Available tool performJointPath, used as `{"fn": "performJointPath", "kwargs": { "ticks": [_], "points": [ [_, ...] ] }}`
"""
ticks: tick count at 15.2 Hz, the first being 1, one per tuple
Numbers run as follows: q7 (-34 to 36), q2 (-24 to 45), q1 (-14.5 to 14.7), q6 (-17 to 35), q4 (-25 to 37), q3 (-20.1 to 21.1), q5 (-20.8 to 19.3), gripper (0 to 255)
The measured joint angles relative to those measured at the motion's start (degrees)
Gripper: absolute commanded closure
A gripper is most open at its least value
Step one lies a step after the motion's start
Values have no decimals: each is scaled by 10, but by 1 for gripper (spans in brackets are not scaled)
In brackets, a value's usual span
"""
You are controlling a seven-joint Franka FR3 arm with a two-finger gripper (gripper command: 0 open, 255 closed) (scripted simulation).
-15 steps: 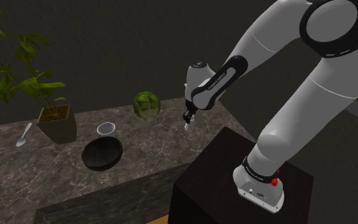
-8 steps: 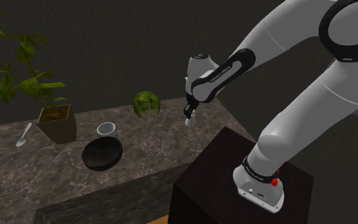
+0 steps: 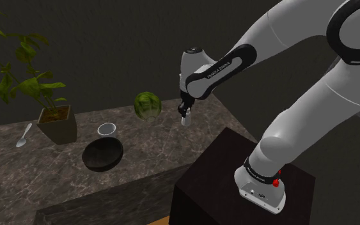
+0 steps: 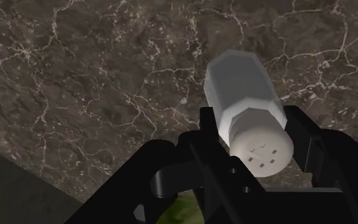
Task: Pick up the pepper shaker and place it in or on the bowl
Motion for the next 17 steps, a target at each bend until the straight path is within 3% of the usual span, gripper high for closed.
{"fn": "performJointPath", "kwargs": {
  "ticks": [8, 17],
  "points": [
    [114, 88, 47, -39, 115, 67, -2, 255],
    [231, 213, 103, -101, 285, 113, -37, 255]
  ]
}}
